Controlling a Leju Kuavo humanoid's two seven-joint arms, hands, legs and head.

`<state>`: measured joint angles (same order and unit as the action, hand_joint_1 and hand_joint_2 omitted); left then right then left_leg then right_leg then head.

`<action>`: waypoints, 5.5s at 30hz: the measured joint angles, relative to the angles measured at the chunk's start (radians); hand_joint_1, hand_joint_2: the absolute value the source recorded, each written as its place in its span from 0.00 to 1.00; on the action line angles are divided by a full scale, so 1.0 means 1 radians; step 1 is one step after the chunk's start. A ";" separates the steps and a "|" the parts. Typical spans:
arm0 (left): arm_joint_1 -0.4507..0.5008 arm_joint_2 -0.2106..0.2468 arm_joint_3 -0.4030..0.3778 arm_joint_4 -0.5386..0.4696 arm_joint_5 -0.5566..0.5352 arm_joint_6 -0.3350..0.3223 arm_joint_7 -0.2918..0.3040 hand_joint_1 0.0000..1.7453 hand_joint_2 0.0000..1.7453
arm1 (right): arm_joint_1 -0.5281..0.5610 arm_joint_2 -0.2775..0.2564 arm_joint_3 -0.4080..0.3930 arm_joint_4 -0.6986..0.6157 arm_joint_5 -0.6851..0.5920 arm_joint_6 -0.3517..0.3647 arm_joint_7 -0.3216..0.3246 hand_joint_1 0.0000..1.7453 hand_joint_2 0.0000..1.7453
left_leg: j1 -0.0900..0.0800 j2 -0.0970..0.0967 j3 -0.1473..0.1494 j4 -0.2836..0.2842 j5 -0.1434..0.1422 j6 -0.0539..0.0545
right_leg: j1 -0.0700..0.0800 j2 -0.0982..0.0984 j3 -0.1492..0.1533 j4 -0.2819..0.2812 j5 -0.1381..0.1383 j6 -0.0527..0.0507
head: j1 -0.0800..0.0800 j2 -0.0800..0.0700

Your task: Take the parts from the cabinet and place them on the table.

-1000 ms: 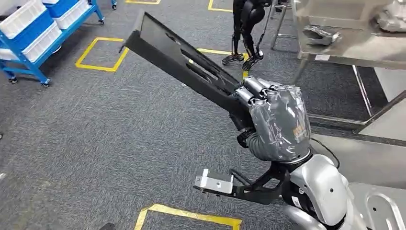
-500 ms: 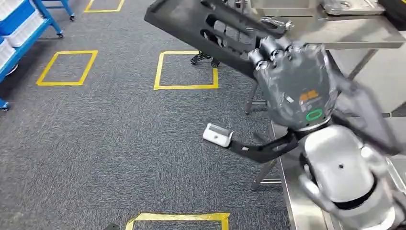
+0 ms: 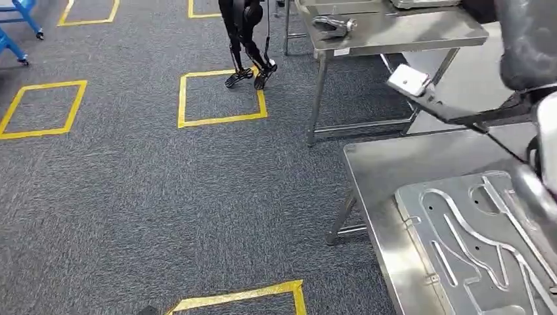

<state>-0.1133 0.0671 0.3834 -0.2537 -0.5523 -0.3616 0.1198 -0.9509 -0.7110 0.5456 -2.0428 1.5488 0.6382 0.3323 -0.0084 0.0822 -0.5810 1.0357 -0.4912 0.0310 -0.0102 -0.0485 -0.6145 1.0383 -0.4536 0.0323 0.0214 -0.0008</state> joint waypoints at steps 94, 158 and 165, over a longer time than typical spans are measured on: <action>-0.006 0.017 -0.026 0.012 0.166 0.000 0.040 0.00 0.00 | 0.339 0.205 0.180 0.410 -0.384 0.095 0.222 0.98 1.00 | -0.002 -0.065 -0.026 -0.001 0.023 0.008 | 0.008 0.036 0.010 -0.020 0.009 -0.017 | 0.016 0.000; 0.022 0.012 -0.051 0.026 0.199 0.037 0.047 0.00 0.00 | 0.356 0.324 0.135 0.102 -0.181 -0.261 0.094 0.00 1.00 | 0.015 -0.060 0.014 0.000 -0.008 0.014 | 0.008 0.038 0.025 0.027 -0.047 -0.010 | 0.015 0.000; 0.016 0.006 -0.060 0.026 0.199 0.041 0.048 0.00 0.00 | 0.368 0.325 0.144 0.083 -0.166 -0.269 0.083 0.00 1.00 | 0.025 -0.097 0.039 -0.028 -0.002 0.012 | -0.013 0.047 -0.096 0.223 -0.080 0.015 | 0.018 0.000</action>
<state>-0.0969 0.0736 0.3231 -0.2277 -0.3532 -0.3204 0.1675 -0.5826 -0.3864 0.6897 -1.9600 1.3825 0.3696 0.4154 0.0168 -0.0152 -0.5420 1.0077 -0.4932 0.0431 -0.0231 -0.0015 -0.7107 1.2614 -0.5340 0.0476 0.0393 -0.0008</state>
